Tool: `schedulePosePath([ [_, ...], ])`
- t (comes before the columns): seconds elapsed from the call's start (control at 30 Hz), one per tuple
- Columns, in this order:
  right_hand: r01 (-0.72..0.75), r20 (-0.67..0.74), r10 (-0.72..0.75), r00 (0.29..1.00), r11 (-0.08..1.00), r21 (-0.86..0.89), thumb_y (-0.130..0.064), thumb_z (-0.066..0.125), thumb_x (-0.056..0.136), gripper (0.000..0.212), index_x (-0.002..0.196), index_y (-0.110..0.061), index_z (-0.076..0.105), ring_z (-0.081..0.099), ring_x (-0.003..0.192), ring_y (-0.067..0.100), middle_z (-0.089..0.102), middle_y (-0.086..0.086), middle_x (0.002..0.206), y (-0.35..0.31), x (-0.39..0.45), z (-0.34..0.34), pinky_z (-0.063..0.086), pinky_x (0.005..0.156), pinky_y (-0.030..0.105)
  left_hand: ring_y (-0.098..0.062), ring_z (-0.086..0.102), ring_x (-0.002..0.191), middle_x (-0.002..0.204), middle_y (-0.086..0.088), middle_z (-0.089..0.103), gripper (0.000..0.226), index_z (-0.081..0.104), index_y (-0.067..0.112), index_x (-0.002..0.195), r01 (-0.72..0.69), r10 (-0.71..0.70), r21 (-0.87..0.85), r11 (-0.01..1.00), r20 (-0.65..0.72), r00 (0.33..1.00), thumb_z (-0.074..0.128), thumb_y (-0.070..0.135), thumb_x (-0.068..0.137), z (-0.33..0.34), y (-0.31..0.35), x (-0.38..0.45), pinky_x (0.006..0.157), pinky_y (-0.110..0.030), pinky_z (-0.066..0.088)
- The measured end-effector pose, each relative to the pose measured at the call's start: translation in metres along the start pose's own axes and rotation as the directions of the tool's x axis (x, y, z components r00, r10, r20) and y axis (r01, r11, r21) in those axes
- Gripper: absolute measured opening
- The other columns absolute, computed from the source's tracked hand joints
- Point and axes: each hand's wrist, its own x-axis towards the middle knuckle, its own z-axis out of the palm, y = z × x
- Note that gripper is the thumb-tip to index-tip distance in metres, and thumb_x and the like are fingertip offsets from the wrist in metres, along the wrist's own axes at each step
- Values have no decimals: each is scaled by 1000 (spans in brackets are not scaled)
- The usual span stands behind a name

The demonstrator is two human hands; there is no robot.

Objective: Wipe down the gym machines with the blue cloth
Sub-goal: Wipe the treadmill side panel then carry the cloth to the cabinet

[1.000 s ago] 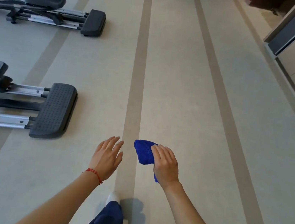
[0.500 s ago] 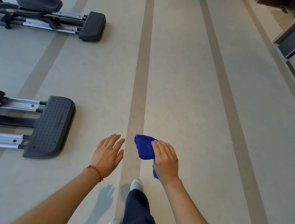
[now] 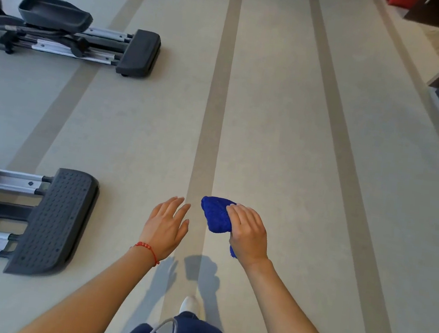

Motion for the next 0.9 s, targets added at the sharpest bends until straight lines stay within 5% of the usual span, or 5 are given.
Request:
schedulePosePath([
  [0.2,-9,5,9,1000,1000,23,7,45,71,34,92,-1,71,68,83,24,71,7,88,42,64,25,54,80,33,-32,63,100,109,-14,66,68,67,6,108,-11,11,22,1000,2,1000,9,41,100,-4,-13,79,80,-45,51],
  [0.33,-26,19,26,999,999,20,9,58,62,34,92,-2,71,69,83,24,71,8,89,66,109,47,55,80,33,-31,64,99,110,-14,66,50,68,6,108,-29,29,38,999,1,1000,30,35,92,-2,-29,142,80,-46,51],
  [0.43,-40,35,40,999,999,6,8,73,55,40,93,-2,71,69,83,24,71,8,90,87,149,70,55,80,33,-31,64,99,109,-14,66,59,68,5,108,-64,63,30,998,22,998,20,37,98,-4,-46,199,79,-45,52],
  [0.7,-115,50,114,992,993,6,9,76,52,44,94,-2,71,68,84,23,71,7,91,145,285,132,53,82,32,-32,64,98,108,-13,67,62,68,6,106,-130,132,41,991,-41,990,16,38,99,-26,-98,361,78,-46,52],
  [0.9,-166,5,166,986,986,-20,11,74,51,44,94,-1,71,69,83,24,71,8,90,184,359,156,55,79,33,-35,62,103,113,-15,65,48,67,5,109,-155,154,-18,988,-24,988,34,32,88,-35,-111,454,84,-48,47],
])
